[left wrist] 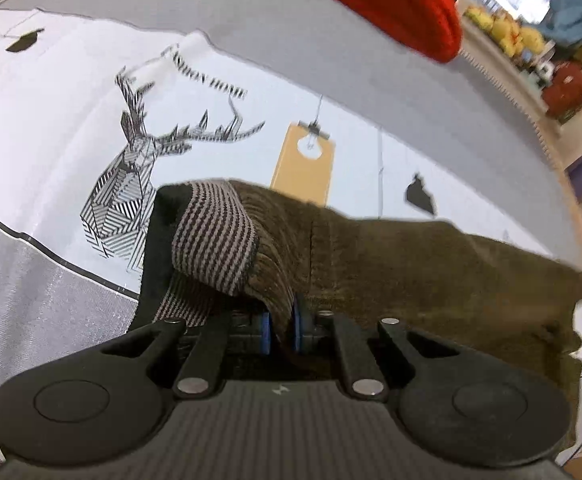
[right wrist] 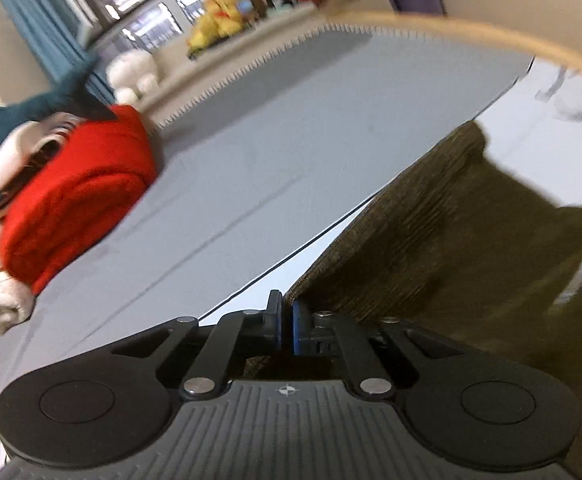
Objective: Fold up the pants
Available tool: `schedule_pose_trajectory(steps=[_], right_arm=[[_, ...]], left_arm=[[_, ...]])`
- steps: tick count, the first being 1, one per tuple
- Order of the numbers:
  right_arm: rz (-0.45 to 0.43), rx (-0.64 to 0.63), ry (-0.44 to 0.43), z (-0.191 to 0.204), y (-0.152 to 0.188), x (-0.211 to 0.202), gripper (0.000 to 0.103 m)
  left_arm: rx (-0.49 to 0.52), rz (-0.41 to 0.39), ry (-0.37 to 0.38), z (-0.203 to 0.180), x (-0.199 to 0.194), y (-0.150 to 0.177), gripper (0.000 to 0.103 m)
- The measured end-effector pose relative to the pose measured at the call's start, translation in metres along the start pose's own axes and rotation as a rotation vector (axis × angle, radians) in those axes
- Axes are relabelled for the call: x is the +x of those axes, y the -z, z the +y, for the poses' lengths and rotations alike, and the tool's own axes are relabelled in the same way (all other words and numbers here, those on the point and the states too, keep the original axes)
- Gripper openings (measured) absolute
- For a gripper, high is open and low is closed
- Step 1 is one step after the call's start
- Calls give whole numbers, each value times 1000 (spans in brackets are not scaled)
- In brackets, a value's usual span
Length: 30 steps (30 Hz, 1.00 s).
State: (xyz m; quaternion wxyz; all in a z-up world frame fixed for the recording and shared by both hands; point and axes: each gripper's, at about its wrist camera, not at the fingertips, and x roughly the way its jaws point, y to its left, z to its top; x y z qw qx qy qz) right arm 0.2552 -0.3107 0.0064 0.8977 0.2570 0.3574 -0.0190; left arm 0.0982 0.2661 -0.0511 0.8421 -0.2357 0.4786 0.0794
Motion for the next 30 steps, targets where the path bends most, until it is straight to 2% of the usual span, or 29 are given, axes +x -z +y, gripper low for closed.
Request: schedule_pose_trajectory(steps=[4,6,8,11,12,13,15,17,20,23,26,30], right_arm=[[-18,-73,-37,-29,32,-79,3],[12,-131,-25,-45,58,-104,3],[107,-172,-3,-62,82,-110,4],[270,-155,33,-94,103,-102,4],[255,-154,66,-103,102,-106,5],[194,-169,96,-111,97,-116,8],[93,-161,129,-126,87,-131,8],[43,-36,142,-153,78,-141,9],[36,98,133,-179,69,-139,17],[39,53,139,-173,66,-125,26],[67,-76,150,-147,68,-105,30],[91,-235,172,-107,71,-75,42]], left_arm=[[11,-16,31,12,-16,13,10],[34,-15,26,18,-22,17,10],[27,9,25,28,-22,19,10],[-31,82,28,43,-14,20,12],[-64,97,30,47,-11,20,13],[-102,103,31,50,-10,20,13],[-147,99,29,53,-9,19,25],[-160,90,19,50,-10,18,33],[-145,82,0,43,-9,20,43],[-124,83,-18,37,-5,21,47],[-120,87,-39,37,0,19,53],[-122,99,-60,36,8,16,54]])
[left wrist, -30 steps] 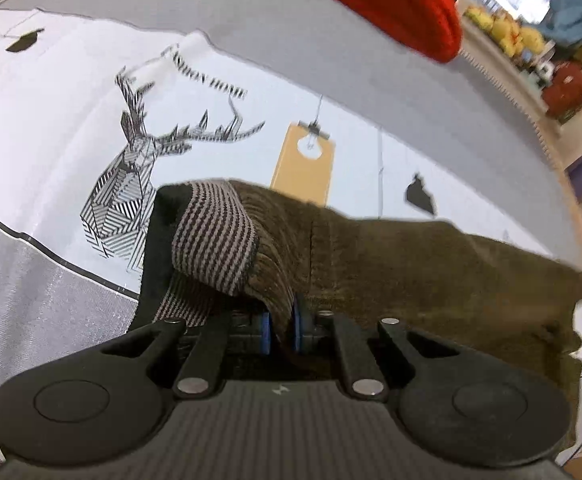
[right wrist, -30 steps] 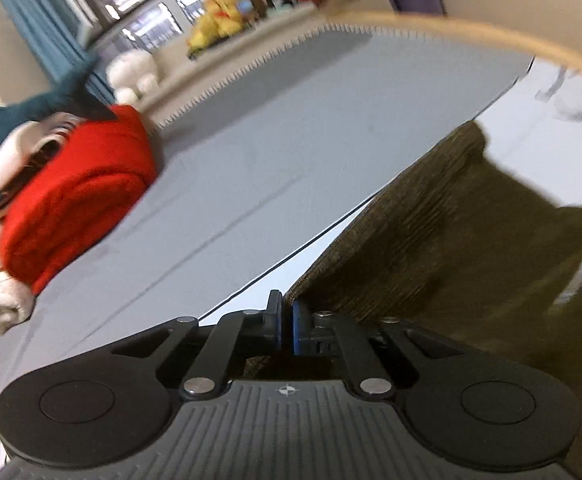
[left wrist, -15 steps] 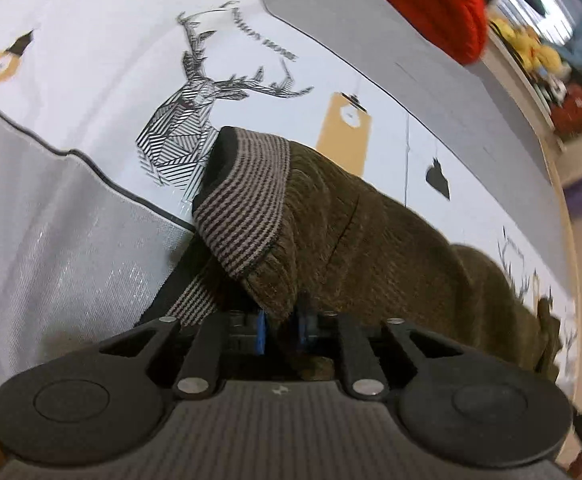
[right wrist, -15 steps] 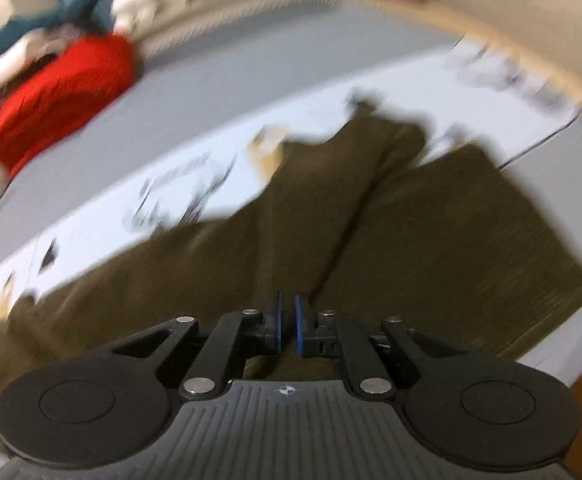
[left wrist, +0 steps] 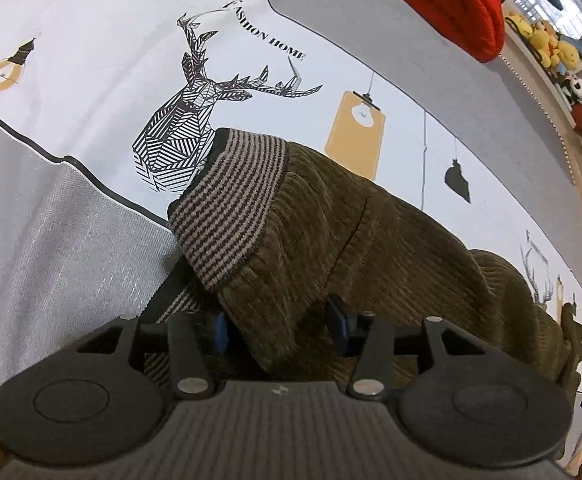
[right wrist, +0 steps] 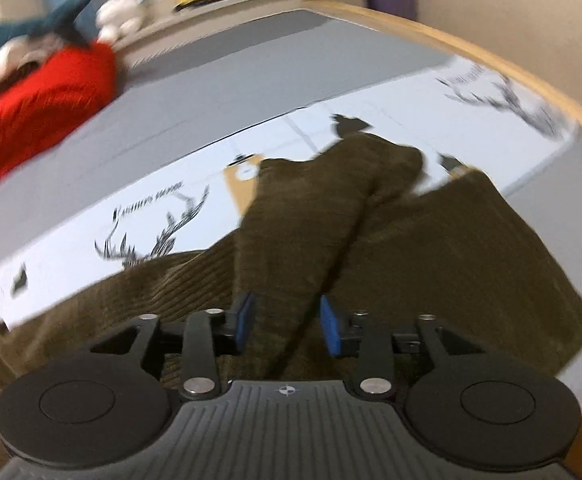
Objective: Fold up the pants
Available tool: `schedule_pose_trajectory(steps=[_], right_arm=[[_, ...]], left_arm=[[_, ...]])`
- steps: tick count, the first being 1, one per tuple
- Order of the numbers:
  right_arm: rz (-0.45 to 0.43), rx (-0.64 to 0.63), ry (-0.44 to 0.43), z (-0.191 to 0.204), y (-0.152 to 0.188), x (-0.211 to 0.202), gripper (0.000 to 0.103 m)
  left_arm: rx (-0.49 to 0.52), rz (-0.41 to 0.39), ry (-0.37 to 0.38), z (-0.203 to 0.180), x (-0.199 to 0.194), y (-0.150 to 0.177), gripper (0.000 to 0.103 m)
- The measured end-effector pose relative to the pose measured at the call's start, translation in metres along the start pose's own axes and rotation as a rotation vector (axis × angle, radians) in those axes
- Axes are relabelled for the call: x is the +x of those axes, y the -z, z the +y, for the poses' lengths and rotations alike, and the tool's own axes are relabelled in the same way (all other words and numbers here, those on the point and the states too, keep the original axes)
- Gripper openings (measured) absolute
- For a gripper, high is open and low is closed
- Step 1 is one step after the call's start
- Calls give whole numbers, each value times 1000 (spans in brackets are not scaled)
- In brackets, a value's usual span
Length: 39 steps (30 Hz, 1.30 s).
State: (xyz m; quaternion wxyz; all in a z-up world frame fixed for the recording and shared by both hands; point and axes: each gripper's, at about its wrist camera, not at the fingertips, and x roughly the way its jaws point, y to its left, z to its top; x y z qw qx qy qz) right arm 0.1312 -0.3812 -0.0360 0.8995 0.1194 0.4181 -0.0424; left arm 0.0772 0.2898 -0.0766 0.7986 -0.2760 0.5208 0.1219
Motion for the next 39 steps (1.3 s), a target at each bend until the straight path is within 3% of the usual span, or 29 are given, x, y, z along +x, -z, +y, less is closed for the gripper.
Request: schedule_pose_trajectory(steps=[2,8,22,24,26,29,31,33,36,39], right_arm=[[12,-51,12,17,-4,7,49],[26,-167,85,56,-12,35,49],[131,-257,238,81,-4,71,47],[139,-261,249,78,-2,71,35],[127,-259,267,73,-2,67,13],[94,-199,256,60,-5,53,7],[56,-145,236,50,-8,38,6],[23,-7,194,29,-12,18,6],[4,157,132,-8,-11,-11,5],[96,269,127,-45,3,-18,1]], left_arm=[[3,7,-11,-1,3,-1,54],[9,14,-14,-3,8,-5,56],[31,30,-11,-5,11,-7,58],[32,29,-14,-6,11,-6,58],[31,27,-14,-7,10,-6,58],[31,19,-19,-8,9,-5,58],[36,8,-31,-9,7,-4,51],[48,-10,-43,-10,4,-3,22],[38,-31,-16,-8,-3,-3,15],[33,-35,-8,-6,-7,-2,15]])
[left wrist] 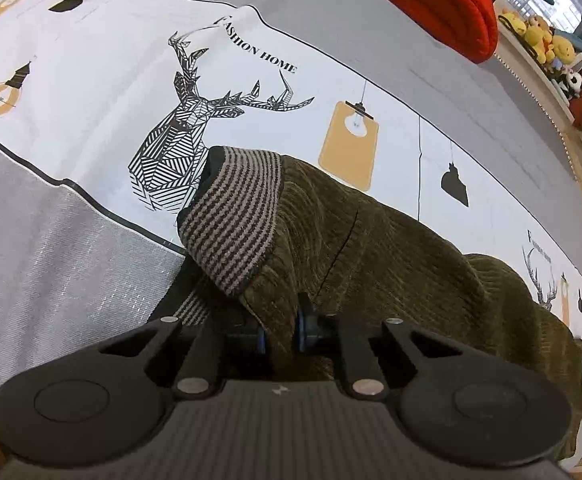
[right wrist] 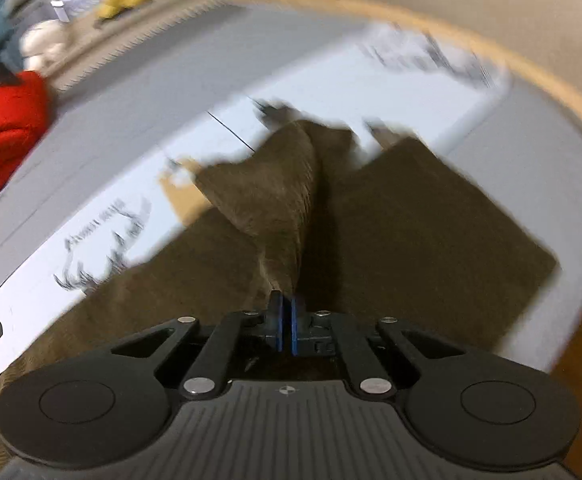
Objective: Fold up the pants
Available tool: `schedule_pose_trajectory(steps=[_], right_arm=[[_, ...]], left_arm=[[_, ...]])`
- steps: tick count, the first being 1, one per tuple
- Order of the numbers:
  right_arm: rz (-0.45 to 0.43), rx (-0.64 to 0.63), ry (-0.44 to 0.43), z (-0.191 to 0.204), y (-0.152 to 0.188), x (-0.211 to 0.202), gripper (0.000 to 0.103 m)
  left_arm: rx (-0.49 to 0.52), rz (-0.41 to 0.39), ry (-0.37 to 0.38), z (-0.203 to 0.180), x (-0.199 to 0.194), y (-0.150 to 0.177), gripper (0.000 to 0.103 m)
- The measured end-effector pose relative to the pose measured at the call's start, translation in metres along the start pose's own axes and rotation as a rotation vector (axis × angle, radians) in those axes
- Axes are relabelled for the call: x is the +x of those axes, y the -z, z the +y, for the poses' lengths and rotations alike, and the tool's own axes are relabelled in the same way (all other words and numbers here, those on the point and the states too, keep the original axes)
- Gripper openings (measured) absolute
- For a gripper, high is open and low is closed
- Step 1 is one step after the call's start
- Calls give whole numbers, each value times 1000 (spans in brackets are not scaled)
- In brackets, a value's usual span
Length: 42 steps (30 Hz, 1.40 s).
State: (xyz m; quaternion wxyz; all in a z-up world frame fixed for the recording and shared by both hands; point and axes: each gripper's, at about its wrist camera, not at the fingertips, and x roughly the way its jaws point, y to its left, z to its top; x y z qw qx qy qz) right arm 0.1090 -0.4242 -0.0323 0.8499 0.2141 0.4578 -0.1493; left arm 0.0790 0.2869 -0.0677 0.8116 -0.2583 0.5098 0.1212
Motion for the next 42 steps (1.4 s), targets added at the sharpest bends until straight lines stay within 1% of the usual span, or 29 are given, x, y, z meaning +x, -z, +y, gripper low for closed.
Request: schedule_pose_trajectory(steps=[2,3,4,5,7,8,10,11,12,13,14,15,18,21,23,27,30,36,39,42], right_arm=[[116,45,47,-27,8,10,0],[150,83,48,-40,10,13,0],[159,121,26,-53,11,13,1],[142,154,10,-63,9,10,3],[53,193,3,-79,5,-3,4],[0,197,-8,-83,2,-10,5],[-65,182,-31,-84,-1,-19,7],[-82,174,-48,-83,-2,-21,15],[-88,163,-64,-81,-2,-20,21],[-91,148,-71,-77,-2,-18,30],[-93,124,-67,-71,-3,-16,37],[-96,90,-59,-65,-5,-12,39],[-110,-78,-15,-34,-5,2,42],[-97,-230,53,0,0,21,44],[-89,-309,86,18,0,35,44],[-115,-471,170,47,0,56,44],[-93,-519,216,54,-1,72,44],[-82,-540,278,59,-5,89,44],[-115,-556,320,61,-5,89,43],[-150,-538,332,58,-10,86,42]], left_arm=[[-10,13,5,2,1,0,15],[-15,19,4,4,1,1,17],[-21,23,4,5,2,1,18],[-29,26,4,7,2,1,20],[-39,28,2,9,1,1,21],[-43,28,2,10,1,1,22],[-42,25,-5,9,1,1,24],[-39,24,-10,8,1,1,25],[-36,23,-15,7,2,1,26],[-34,24,-20,6,3,1,27],[-32,25,-23,6,3,1,28],[-30,25,-25,5,4,1,29],[-18,30,-29,2,7,0,34],[7,37,-35,-2,11,1,39],[17,39,-40,-3,13,1,41],[23,45,-33,-5,15,-1,44],[29,51,-32,-6,18,-2,45],[41,58,-33,-7,21,-4,47],[42,59,-33,-8,22,-5,47],[42,58,-34,-9,22,-5,47]])
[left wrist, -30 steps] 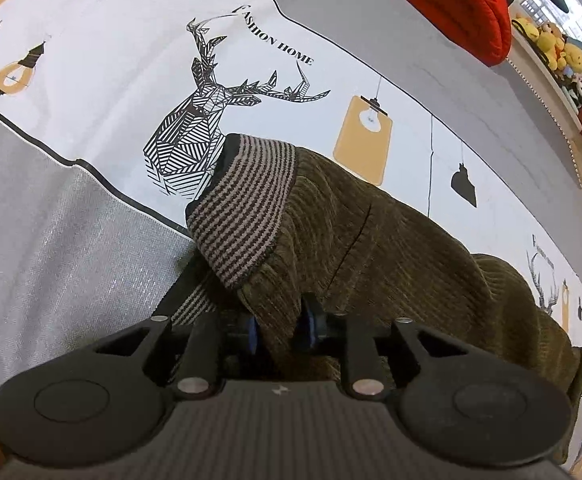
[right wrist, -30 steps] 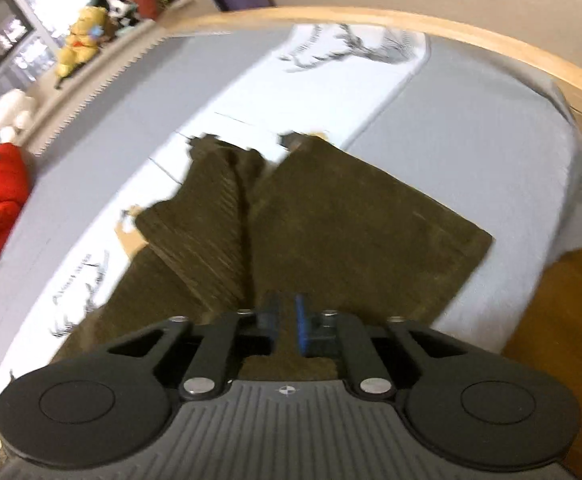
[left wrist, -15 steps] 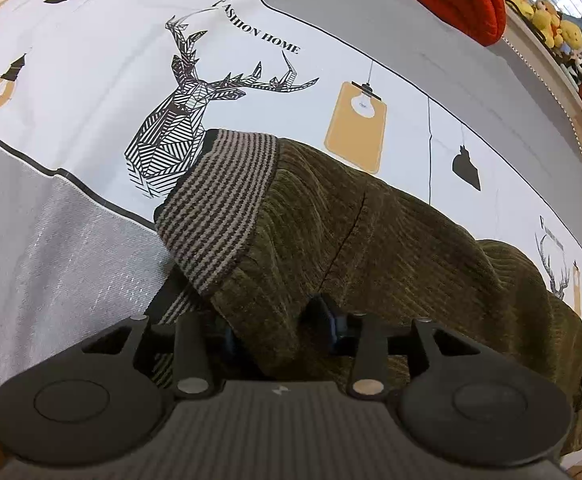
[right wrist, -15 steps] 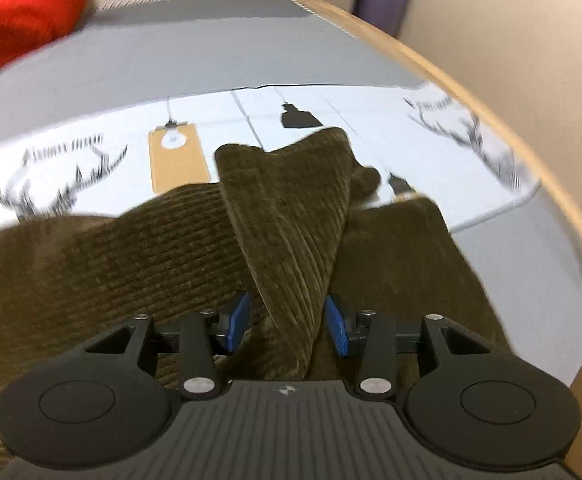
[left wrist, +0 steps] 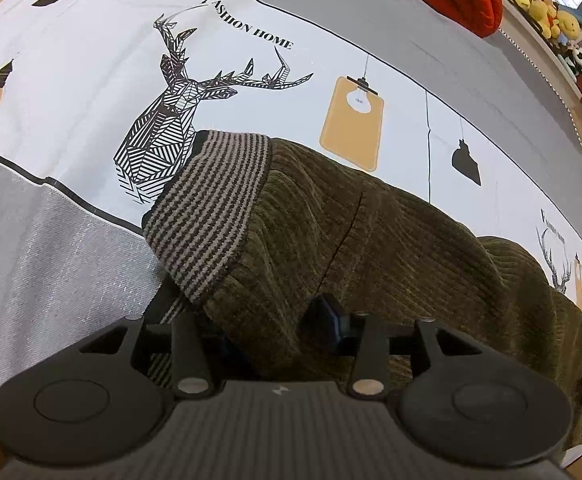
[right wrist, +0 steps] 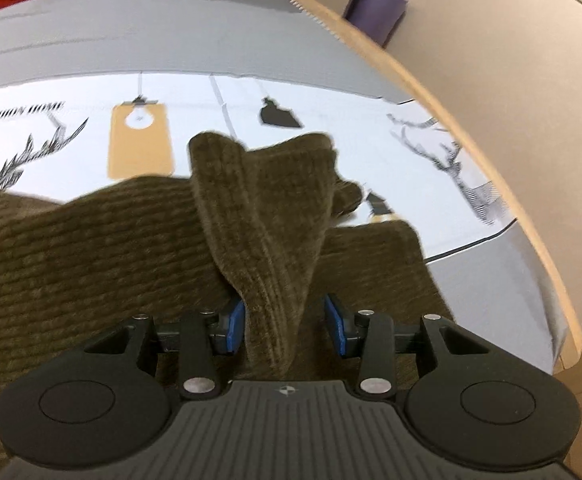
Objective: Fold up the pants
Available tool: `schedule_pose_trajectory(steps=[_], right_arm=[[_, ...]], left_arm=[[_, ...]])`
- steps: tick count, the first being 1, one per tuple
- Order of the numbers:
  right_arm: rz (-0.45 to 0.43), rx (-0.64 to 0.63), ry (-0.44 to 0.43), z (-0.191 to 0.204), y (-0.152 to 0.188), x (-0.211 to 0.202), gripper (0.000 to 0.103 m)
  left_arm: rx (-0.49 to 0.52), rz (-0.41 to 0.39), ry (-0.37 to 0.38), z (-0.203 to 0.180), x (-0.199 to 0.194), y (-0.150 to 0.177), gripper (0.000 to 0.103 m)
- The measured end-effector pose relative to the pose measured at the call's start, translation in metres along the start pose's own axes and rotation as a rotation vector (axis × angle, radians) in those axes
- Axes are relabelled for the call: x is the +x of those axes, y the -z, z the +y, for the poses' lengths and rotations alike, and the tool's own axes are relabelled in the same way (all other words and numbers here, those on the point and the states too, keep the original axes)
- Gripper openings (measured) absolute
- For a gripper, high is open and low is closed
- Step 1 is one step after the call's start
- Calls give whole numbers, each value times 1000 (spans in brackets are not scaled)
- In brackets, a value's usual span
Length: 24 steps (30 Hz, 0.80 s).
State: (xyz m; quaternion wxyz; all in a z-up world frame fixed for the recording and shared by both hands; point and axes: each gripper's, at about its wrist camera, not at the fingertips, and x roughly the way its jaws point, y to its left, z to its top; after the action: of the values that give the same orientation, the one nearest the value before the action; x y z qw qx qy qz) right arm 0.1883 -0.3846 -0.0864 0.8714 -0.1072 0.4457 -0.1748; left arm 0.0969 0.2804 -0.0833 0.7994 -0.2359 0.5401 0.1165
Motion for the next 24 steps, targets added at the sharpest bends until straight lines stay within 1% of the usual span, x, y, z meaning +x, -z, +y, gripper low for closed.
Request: schedule_pose_trajectory(steps=[1,3,4,5,8,10,12,14,15,16,18,19,21,23,24], right_arm=[[-6,16,5,-4,0,-1,41],[-12,62,15,-14,-1,-2,30],[-11,92,18,-21,0,-3,23],[-8,132,16,-28,0,-3,17],[-5,291,-18,-55,4,-7,7],[5,419,-29,-76,10,-9,5],[23,575,-33,-99,19,-13,4],[57,705,-35,-120,32,-12,1],[78,742,-50,-125,38,-9,1],[105,775,-92,-130,45,-5,3],[172,811,-204,-133,56,7,4],[194,816,-228,-133,59,11,4],[205,820,-228,-133,61,12,11],[190,830,-228,-135,63,11,31],[188,837,-233,-135,63,12,34]], left_arm=[[1,0,-1,0,0,0,47],[-1,-1,-3,0,0,0,47],[-1,-1,-4,-1,0,0,47],[0,-2,-5,-1,0,1,48],[0,-3,-8,0,0,1,49],[-2,-3,-9,0,0,2,49],[-2,-5,-12,-1,0,2,49],[2,-6,-13,-2,-1,2,51],[4,-7,-13,-3,-1,3,51],[6,-7,-13,-4,-1,3,52],[10,-7,-15,-5,0,3,52],[10,-6,-16,-5,0,3,52],[9,-5,-17,-6,1,3,53],[7,-5,-18,-7,1,3,54],[8,-5,-18,-7,1,3,55]])
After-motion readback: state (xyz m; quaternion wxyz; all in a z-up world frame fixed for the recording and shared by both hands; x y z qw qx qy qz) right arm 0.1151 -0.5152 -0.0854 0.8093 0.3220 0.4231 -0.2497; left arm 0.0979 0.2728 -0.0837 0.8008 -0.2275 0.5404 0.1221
